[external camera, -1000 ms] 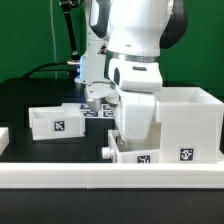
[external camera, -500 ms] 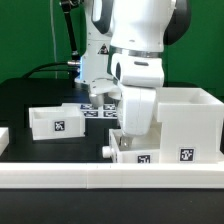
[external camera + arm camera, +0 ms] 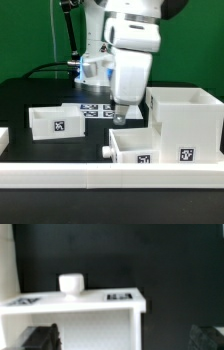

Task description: Assemble drawer

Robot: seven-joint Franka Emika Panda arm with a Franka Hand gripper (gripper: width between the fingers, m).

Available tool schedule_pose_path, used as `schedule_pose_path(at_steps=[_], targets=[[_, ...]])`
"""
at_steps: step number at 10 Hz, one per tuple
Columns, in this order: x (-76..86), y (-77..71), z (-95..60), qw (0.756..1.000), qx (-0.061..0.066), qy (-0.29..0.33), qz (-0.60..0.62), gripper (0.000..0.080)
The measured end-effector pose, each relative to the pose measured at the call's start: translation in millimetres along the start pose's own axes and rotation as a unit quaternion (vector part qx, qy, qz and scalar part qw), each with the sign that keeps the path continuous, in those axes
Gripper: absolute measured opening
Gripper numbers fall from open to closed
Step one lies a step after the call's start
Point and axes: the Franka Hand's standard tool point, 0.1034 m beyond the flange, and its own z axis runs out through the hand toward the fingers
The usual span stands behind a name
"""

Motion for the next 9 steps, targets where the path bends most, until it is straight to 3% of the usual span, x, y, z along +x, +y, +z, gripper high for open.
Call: schedule_pose_path(at_steps=[2, 4, 6, 8, 9], targets=[[-21.6, 0.9, 1.5, 1.0, 0.0, -0.001, -0.018, 0.0649], [-34.1, 6.4, 12.4, 1.0, 0.004, -0.001, -0.029, 0.0649], [-33.2, 6.6, 28.0, 0.999, 0.012, -0.001, -0.031, 0.0649], [-32.4, -4.6, 45.7, 0.999, 0.025, 0.002, -0.03, 0.0649], [-28.1, -10.1, 51.7, 0.999, 0.026, 0.004, -0.029, 0.0649]])
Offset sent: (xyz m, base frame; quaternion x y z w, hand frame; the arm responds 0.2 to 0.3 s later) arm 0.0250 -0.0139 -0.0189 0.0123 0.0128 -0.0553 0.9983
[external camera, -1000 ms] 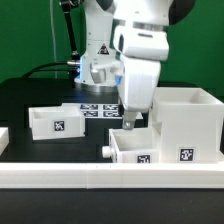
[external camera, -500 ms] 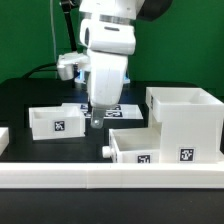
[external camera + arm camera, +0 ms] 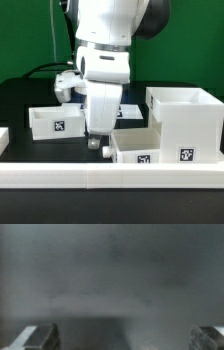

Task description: Assemble drawer

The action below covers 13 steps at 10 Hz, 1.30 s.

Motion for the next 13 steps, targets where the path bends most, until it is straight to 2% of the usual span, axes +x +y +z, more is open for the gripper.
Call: schedule_pose_path(at_steps=[2, 5, 13], targets=[[5.3, -2.2, 6.0, 1.0, 0.004, 0.002, -0.001, 0.0649], [18.9, 1.8, 1.8, 0.999, 0.006, 0.001, 0.04, 0.0649], [21.1, 2.1, 1.5, 0.997, 0.005, 0.0, 0.08, 0.0649]])
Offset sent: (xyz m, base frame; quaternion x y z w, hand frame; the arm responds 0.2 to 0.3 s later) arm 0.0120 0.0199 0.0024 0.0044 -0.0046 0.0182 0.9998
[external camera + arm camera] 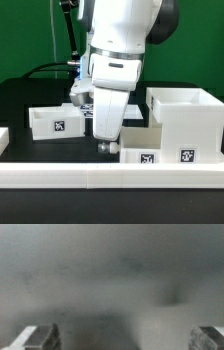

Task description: Assemble drawer

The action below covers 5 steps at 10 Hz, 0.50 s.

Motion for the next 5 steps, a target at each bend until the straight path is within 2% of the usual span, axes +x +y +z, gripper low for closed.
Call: schedule_pose_path(at_steps=[1, 2, 3, 5], targets=[[-3.5, 9.8, -6.6, 0.999, 0.0, -0.002, -0.053, 0.0649], [-1.2, 17.3, -8.8, 0.999, 0.003, -0.005, -0.053, 0.0649], [7.9, 21.9, -8.8, 0.998, 0.01, -0.007, -0.056, 0.0649], [23.0, 27.0, -11.4, 0.998, 0.008, -0.003, -0.067, 0.0649]])
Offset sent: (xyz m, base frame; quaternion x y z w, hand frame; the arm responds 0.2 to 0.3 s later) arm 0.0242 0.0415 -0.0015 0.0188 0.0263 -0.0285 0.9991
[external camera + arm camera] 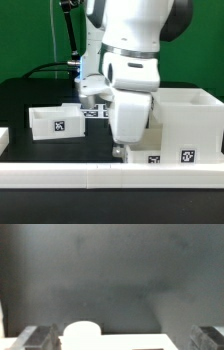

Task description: Assemble drawer

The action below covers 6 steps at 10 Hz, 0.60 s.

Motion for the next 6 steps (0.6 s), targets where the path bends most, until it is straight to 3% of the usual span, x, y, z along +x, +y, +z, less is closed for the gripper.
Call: schedule_pose_path(at_steps=[4, 6], targets=[[-2.8, -1.0, 1.1, 1.0, 0.001, 0.0, 0.004, 0.0649], [15.9, 0.5, -1.2, 1.0, 0.007, 0.004, -0.002, 0.0649]])
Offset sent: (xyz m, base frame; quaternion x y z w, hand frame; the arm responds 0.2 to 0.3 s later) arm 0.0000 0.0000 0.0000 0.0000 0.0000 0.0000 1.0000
